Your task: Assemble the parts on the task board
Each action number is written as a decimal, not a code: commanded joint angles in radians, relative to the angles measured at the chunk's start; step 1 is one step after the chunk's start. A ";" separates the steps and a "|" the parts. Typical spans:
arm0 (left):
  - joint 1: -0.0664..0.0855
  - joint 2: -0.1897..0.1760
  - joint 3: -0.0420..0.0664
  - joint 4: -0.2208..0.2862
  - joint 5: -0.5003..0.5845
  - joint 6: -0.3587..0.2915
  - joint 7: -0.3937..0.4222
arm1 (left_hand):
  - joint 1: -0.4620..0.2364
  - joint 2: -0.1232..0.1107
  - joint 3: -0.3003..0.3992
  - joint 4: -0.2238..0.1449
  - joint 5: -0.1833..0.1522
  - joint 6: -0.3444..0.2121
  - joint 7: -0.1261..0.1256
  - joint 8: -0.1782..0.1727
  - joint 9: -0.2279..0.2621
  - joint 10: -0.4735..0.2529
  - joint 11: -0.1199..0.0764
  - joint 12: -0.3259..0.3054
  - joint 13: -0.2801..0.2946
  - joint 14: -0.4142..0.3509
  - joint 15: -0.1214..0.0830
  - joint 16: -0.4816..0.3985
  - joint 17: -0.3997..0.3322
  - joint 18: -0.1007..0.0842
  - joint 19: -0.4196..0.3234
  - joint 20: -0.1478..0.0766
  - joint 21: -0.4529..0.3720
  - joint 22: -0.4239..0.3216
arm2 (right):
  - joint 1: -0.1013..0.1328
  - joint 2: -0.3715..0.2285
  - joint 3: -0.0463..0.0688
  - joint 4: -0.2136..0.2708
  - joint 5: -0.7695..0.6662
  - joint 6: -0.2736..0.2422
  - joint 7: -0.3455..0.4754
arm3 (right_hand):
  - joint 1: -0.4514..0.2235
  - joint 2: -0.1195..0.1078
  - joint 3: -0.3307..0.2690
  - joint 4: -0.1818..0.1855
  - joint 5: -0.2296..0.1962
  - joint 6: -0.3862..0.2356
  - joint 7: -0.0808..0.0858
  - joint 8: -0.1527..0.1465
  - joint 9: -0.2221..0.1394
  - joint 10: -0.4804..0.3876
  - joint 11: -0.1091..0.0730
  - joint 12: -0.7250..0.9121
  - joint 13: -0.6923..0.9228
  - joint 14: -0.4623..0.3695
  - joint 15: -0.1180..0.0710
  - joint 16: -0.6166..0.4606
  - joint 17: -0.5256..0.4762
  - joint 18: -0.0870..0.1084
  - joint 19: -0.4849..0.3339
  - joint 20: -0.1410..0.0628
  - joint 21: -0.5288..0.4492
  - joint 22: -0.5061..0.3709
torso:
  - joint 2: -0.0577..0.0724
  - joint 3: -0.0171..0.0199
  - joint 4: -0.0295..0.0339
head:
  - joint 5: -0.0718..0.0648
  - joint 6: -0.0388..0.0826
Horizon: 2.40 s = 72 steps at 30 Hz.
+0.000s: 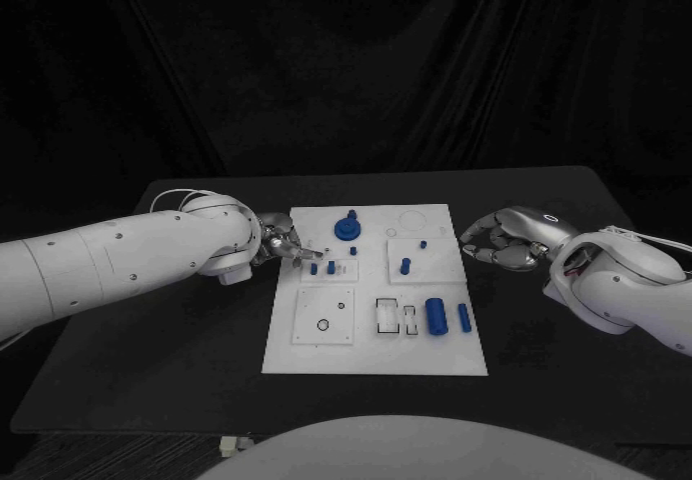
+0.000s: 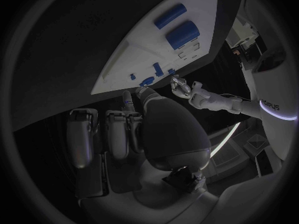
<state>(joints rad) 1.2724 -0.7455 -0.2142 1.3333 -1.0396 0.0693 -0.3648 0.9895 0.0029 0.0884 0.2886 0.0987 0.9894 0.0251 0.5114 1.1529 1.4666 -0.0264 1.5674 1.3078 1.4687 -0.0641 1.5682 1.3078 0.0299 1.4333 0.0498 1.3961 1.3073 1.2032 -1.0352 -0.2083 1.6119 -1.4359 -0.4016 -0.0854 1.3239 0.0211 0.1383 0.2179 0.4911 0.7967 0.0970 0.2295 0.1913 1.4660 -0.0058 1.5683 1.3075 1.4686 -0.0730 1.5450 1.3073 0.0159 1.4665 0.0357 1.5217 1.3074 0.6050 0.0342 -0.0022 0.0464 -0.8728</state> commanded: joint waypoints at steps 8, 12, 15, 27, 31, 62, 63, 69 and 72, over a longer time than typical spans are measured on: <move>0.077 -0.018 0.003 0.032 -0.062 -0.362 0.369 | 0.015 0.002 -0.121 0.002 0.014 -0.123 0.019 0.057 0.095 0.077 0.009 -0.019 0.234 0.102 0.007 0.003 0.263 0.025 -0.029 0.002 -0.034 0.189 | -0.001 -0.004 0.001 0.008 -0.003 -0.038 0.002 | 0.005 -0.003 0.005 0.002 0.005 0.011 -0.001 -0.001 -0.001 0.105 0.002 0.002 0.263 0.089 0.006 -0.006 0.204 -0.001 0.077 0.008 -0.004 0.244 | -0.002 0.0003 0.0003 | 0.001 0.000; 0.086 0.000 0.002 0.007 -0.108 -0.431 0.564 | 0.183 0.023 -0.174 0.010 0.080 -0.298 0.114 -0.202 -0.167 -0.520 0.089 -0.554 -0.294 0.037 0.080 -0.032 0.190 0.033 -0.092 0.054 -0.088 0.171 | -0.001 -0.003 0.001 0.009 -0.003 -0.044 0.008 | 0.000 -0.006 0.004 0.004 0.006 0.015 -0.002 0.001 -0.001 0.105 0.002 0.002 0.263 0.089 0.006 -0.006 0.203 -0.001 0.077 0.008 -0.003 0.244 | -0.001 0.0004 0.0005 | 0.000 0.000; 0.079 0.019 0.002 -0.017 -0.189 -0.423 0.639 | 0.373 0.040 -0.113 -0.065 0.095 -0.372 0.131 -0.317 -0.315 -0.790 0.137 -0.881 -0.508 -0.022 0.114 -0.063 0.127 0.045 -0.159 0.082 -0.156 0.148 | -0.001 -0.003 0.001 0.008 -0.003 -0.041 0.011 | 0.000 -0.006 0.004 0.004 0.006 0.015 -0.002 0.001 -0.001 0.105 0.002 0.002 0.263 0.089 0.006 -0.006 0.203 -0.001 0.077 0.008 -0.003 0.244 | -0.001 0.0008 -0.0016 | 0.002 0.000; 0.001 0.107 0.002 -0.128 -0.610 -0.436 0.706 | 0.521 -0.095 0.064 -0.122 0.040 -0.209 -0.022 -0.448 -0.725 -0.830 0.082 -1.247 -0.997 0.009 0.041 -0.096 0.063 0.043 -0.054 0.037 -0.123 0.154 | -0.001 -0.001 0.001 0.011 -0.003 -0.042 0.017 | -0.001 -0.006 0.004 0.005 0.007 0.017 -0.002 0.002 -0.001 0.105 0.002 0.002 0.263 0.089 0.006 -0.005 0.204 -0.002 0.078 0.008 -0.002 0.244 | 0.003 -0.0013 -0.0001 | -0.004 0.000; -0.011 0.124 0.002 -0.141 -0.642 -0.412 0.687 | 0.529 -0.103 0.076 -0.123 0.071 -0.196 -0.016 -0.446 -0.754 -0.811 0.081 -1.247 -1.028 0.012 0.038 -0.098 0.056 0.040 -0.041 0.036 -0.115 0.158 | -0.001 -0.003 0.001 0.013 -0.003 -0.046 0.020 | -0.001 -0.006 0.005 0.005 0.008 0.018 -0.003 0.002 -0.001 0.105 0.001 0.002 0.263 0.089 0.005 -0.006 0.204 -0.002 0.078 0.008 -0.001 0.245 | 0.002 -0.0003 0.0011 | -0.003 0.000; -0.051 0.212 0.003 -0.214 -0.663 -0.335 0.662 | 0.516 -0.118 0.149 -0.137 0.120 -0.126 0.002 -0.437 -0.852 -0.632 0.083 -1.179 -1.088 0.017 0.037 -0.086 0.053 0.035 -0.018 0.033 -0.109 0.174 | -0.002 -0.003 0.001 0.014 -0.002 -0.051 0.026 | 0.000 -0.007 0.008 0.004 0.014 0.022 -0.003 0.003 0.000 0.105 0.000 0.002 0.263 0.089 0.004 -0.006 0.202 -0.002 0.078 0.007 -0.001 0.244 | 0.000 0.0002 -0.0002 | 0.000 0.000; -0.053 0.215 0.003 -0.217 -0.663 -0.331 0.661 | 0.515 -0.118 0.150 -0.137 0.120 -0.126 0.003 -0.437 -0.853 -0.631 0.084 -1.178 -1.088 0.017 0.037 -0.087 0.053 0.035 -0.018 0.033 -0.110 0.175 | -0.002 -0.003 0.001 0.014 -0.002 -0.051 0.026 | 0.000 -0.007 0.008 0.004 0.014 0.022 -0.003 0.003 0.000 0.105 0.000 0.002 0.263 0.089 0.004 -0.006 0.202 -0.002 0.078 0.007 -0.001 0.244 | 0.000 0.0005 0.0002 | -0.002 0.000; -0.063 0.224 0.003 -0.231 -0.663 -0.327 0.658 | 0.515 -0.119 0.157 -0.138 0.123 -0.119 0.006 -0.435 -0.856 -0.621 0.083 -1.173 -1.087 0.016 0.037 -0.086 0.051 0.035 -0.018 0.033 -0.110 0.175 | -0.002 -0.004 0.001 0.014 -0.002 -0.052 0.027 | 0.000 -0.007 0.009 0.003 0.016 0.023 -0.003 0.003 0.000 0.105 0.000 0.002 0.263 0.089 0.004 -0.006 0.202 -0.001 0.077 0.007 -0.002 0.244 | 0.000 0.0004 -0.0004 | -0.004 0.000; -0.068 0.228 0.003 -0.238 -0.663 -0.332 0.659 | 0.516 -0.120 0.162 -0.139 0.128 -0.117 0.008 -0.434 -0.858 -0.614 0.083 -1.170 -1.086 0.016 0.037 -0.087 0.050 0.035 -0.018 0.033 -0.111 0.176 | -0.002 -0.003 0.001 0.014 -0.002 -0.052 0.027 | 0.000 -0.007 0.009 0.003 0.016 0.023 -0.003 0.003 0.000 0.105 0.000 0.002 0.263 0.089 0.004 -0.006 0.202 -0.001 0.077 0.007 -0.002 0.244 | 0.000 0.0002 -0.0012 | -0.004 0.000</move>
<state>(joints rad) 1.2059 -0.5204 -0.2127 1.0961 -1.6992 -0.2708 0.2914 1.5047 -0.1108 0.2461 0.1502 0.2244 0.8647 0.0323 0.0708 0.2961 0.8431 0.0571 0.3939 0.2208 1.4653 -0.0214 1.4755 1.3074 0.0693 1.4070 0.0839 1.2813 1.3076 1.2032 -1.0380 -0.2081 1.6238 -1.4357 -0.4379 -0.0626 1.3239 0.0212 0.1409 0.2207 0.5057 0.8147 0.0934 0.2295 0.1914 1.4660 -0.0058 1.5683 1.3076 1.4686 -0.0730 1.5450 1.3073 0.0159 1.4665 0.0357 1.5217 1.3076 0.6052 0.0346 -0.0023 0.0423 -0.8728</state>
